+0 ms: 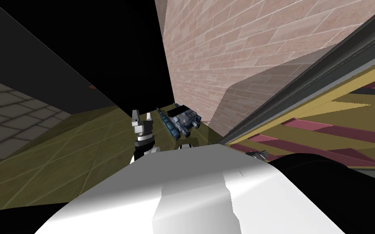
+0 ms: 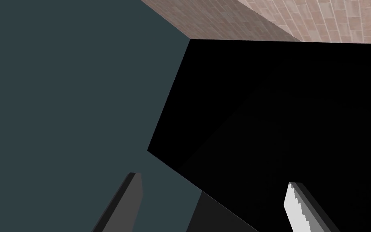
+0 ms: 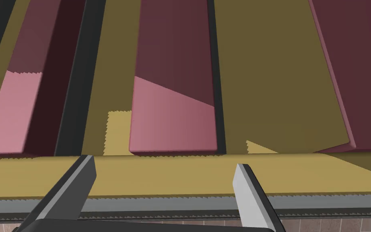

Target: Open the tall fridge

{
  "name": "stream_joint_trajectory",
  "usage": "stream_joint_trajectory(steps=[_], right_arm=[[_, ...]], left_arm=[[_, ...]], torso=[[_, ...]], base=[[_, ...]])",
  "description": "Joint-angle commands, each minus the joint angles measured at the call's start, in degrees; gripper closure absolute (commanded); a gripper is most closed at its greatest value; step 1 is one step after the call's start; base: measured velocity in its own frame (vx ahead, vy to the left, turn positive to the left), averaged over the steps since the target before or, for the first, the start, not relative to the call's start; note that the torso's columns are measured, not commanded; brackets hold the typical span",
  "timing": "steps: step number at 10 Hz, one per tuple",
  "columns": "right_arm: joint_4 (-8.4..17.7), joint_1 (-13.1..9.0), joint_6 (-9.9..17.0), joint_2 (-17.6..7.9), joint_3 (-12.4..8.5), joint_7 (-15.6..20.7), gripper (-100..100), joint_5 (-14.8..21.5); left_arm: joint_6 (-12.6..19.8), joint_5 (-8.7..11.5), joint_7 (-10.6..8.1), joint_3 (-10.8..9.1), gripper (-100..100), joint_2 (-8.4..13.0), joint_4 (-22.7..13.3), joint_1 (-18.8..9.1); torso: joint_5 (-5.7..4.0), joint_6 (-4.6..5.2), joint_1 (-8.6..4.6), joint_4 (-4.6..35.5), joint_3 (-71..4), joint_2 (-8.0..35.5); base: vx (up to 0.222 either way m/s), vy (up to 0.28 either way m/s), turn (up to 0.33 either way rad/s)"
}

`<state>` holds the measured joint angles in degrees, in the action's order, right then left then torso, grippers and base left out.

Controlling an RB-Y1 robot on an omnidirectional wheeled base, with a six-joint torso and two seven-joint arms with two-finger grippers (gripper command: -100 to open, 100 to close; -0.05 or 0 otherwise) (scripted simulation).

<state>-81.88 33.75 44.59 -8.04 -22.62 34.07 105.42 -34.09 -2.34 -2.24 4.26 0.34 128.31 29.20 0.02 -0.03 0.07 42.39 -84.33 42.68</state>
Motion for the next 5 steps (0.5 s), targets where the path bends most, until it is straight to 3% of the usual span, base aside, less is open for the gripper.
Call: stream_joint_trajectory(steps=[1, 2, 3, 5], right_arm=[[3.0, -2.7, 3.1, -2.8, 5.0, -4.1, -100, -2.7], [5.4, -3.1, 3.5, -4.5, 6.9, -5.9, -100, -3.0], [6.2, -3.1, 3.5, -5.3, 8.6, -7.7, -100, -3.0], [6.2, -3.1, 3.5, -5.3, 12.1, -7.7, -100, -3.0]], left_arm=[[0.0, 0.0, 0.0, 0.0, 0, 0.0, 0.0, 0.0], [0.0, 0.0, 0.0, -0.01, 0, 0.0, 0.0, 0.0], [0.0, 0.0, 0.0, -0.01, 0, 0.0, 0.0, 0.0], [0.0, 0.0, 0.0, 0.0, 0, 0.0, 0.0, 0.0]], torso=[[-0.01, 0.03, -0.02, 0.0, 0.1, 0.1], [-0.01, 0.09, -0.03, -0.1, -0.3, -0.6], [-0.01, 0.04, -0.08, -0.2, -0.5, -0.8], [-0.05, 0.0, -0.15, 0.0, -0.1, -0.1]], base=[[0.144, 0.02, -0.409], [0.203, 0.015, -0.441], [0.109, -0.012, -0.141], [0.02, -0.02, 0.028]])
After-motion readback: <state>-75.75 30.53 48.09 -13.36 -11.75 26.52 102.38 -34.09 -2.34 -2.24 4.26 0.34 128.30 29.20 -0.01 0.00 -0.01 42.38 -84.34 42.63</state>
